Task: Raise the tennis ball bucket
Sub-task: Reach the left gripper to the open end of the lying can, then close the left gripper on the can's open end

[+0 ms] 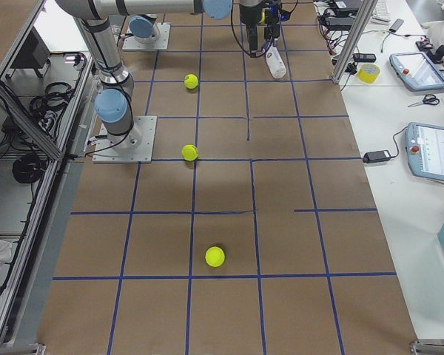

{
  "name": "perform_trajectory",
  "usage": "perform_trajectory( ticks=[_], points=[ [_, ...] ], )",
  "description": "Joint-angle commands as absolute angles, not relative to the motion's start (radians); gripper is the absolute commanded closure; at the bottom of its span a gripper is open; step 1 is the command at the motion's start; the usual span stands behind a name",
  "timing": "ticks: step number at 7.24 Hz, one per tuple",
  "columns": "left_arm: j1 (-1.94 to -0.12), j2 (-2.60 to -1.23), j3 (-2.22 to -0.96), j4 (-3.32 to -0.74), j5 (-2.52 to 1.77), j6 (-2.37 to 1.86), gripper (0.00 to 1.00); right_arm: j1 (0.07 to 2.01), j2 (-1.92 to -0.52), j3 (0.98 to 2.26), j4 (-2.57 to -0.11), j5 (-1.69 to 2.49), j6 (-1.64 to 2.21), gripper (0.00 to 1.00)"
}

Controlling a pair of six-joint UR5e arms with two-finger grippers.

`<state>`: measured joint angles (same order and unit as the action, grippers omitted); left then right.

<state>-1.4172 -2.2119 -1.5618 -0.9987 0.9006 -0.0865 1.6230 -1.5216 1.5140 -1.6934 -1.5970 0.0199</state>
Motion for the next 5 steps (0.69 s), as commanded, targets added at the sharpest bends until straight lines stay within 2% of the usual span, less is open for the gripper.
perform_trajectory(
  ticks=[1, 2, 5],
  points=[
    [-1.417, -2.221, -1.56, -1.0, 0.894, -0.1, 0.96, 1.623, -1.522, 1.514, -1.694, -1.597, 0.02, 0.0],
    [-1.417, -2.221, -1.554, -1.0, 0.894, -0.13, 1.0, 1.623, -1.522, 1.514, -1.694, -1.597, 0.02, 0.0],
    [-1.422, -2.183, -1.507, -0.999, 0.914, -0.239, 1.0, 1.621, -1.522, 1.514, -1.694, -1.597, 0.02, 0.0]
  ],
)
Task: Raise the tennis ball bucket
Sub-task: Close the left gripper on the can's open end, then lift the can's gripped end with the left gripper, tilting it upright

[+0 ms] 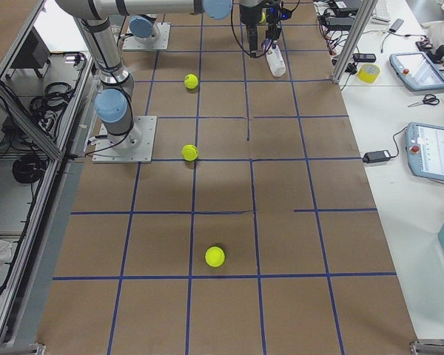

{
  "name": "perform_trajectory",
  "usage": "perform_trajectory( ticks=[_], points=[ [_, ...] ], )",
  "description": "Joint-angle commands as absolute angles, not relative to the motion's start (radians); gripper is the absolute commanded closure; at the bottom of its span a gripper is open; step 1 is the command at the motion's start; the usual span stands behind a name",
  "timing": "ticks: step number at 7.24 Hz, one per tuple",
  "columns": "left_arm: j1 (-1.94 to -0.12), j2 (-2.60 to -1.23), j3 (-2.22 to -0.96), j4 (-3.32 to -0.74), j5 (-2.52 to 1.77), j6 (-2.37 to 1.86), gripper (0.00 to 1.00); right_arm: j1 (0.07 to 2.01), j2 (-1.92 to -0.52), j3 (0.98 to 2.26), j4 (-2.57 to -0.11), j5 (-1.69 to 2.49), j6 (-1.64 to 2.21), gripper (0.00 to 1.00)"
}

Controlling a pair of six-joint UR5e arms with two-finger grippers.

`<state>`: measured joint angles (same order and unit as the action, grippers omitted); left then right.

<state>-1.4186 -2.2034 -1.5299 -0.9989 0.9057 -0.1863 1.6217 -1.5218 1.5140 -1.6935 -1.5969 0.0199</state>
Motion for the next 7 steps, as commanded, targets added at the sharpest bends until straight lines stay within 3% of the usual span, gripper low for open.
perform_trajectory(
  ticks=[1, 7],
  points=[
    [-1.431, -2.168, -1.473, -0.999, 0.958, -0.292, 1.0, 1.621, -1.522, 1.514, -1.694, -1.597, 0.02, 0.0],
    [-1.597, -2.097, -1.342, -1.084, 1.267, -0.365, 1.0, 1.621, -1.522, 1.514, -1.692, -1.597, 0.02, 0.0]
  ],
)
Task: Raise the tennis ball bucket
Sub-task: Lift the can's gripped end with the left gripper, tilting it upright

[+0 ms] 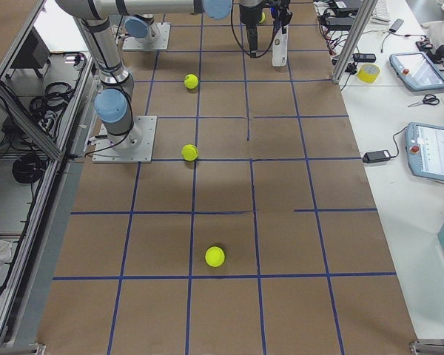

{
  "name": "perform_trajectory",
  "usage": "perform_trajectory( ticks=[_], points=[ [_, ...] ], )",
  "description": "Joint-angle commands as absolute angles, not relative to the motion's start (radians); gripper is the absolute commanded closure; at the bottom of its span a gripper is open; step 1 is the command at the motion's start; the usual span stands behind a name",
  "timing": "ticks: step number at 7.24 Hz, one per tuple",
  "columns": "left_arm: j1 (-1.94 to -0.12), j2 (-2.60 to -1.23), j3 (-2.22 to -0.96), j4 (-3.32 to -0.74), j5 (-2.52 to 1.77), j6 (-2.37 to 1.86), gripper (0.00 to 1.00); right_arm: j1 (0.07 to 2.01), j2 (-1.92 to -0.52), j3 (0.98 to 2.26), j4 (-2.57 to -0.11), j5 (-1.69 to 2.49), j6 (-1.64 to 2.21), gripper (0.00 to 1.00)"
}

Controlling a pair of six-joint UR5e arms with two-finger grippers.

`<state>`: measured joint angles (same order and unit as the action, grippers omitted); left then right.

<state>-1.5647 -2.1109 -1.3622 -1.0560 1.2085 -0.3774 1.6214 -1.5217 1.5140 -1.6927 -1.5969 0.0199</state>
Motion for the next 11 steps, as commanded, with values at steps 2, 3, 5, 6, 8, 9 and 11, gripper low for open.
perform_trajectory(
  ticks=[2, 3, 5, 6, 8, 9, 11],
  points=[
    [-1.672, -2.098, -1.293, -1.178, 1.424, -0.277, 1.0, 1.621, -1.522, 1.514, -1.692, -1.597, 0.02, 0.0],
    [-1.69, -2.1, -1.289, -1.218, 1.477, -0.179, 1.0, 1.621, -1.522, 1.514, -1.692, -1.597, 0.02, 0.0],
    [-1.716, -2.108, -1.292, -1.21, 1.489, -0.149, 1.0, 1.618, -1.522, 1.514, -1.692, -1.597, 0.02, 0.0],
    [-1.726, -2.12, -1.295, -1.188, 1.489, -0.152, 1.0, 1.621, -1.522, 1.514, -1.692, -1.597, 0.02, 0.0],
    [-1.736, -2.118, -1.299, -1.173, 1.491, -0.155, 1.0, 1.621, -1.522, 1.514, -1.692, -1.597, 0.02, 0.0],
    [-1.758, -2.118, -1.299, -1.172, 1.491, -0.167, 1.0, 1.621, -1.522, 1.514, -1.692, -1.597, 0.02, 0.0],
    [-1.772, -2.109, -1.327, -1.178, 1.491, -0.169, 0.22, 1.621, -1.522, 1.514, -1.692, -1.597, 0.018, 0.0]
  ],
)
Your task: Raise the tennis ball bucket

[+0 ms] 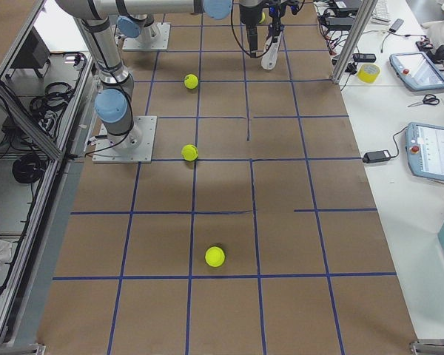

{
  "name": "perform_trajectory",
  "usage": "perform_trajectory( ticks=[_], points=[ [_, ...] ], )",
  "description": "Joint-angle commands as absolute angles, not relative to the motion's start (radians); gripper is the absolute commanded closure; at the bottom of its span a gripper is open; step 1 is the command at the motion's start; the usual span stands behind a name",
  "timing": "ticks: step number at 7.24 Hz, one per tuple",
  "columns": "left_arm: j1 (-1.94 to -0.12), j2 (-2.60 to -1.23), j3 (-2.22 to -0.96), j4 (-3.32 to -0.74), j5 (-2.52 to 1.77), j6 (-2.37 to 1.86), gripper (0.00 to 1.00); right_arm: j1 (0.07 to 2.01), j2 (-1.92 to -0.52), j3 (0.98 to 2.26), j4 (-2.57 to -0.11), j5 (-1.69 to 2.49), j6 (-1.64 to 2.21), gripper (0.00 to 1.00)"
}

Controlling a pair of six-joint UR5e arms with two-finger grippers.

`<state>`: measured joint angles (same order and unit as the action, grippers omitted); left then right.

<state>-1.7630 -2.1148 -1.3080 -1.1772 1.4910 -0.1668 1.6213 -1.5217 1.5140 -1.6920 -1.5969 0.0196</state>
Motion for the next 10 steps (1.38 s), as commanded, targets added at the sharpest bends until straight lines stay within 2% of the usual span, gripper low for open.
perform_trajectory(
  ticks=[1, 4, 8, 10],
  points=[
    [-1.776, -2.099, -1.348, -1.171, 1.493, -0.169, 0.01, 1.618, -1.522, 1.514, -1.692, -1.597, 0.018, 0.0],
    [-1.776, -2.031, -1.31, -1.27, 1.526, -0.178, 0.0, 1.621, -1.522, 1.514, -1.692, -1.597, 0.02, 0.0],
    [-1.767, -1.974, -1.172, -1.487, 1.539, -0.176, 0.0, 1.618, -1.52, 1.514, -1.692, -1.597, 0.018, 0.0],
    [-1.728, -1.909, -1.183, -1.548, 1.599, -0.155, 0.0, 1.621, -1.52, 1.514, -1.692, -1.597, 0.018, 0.0]
  ],
)
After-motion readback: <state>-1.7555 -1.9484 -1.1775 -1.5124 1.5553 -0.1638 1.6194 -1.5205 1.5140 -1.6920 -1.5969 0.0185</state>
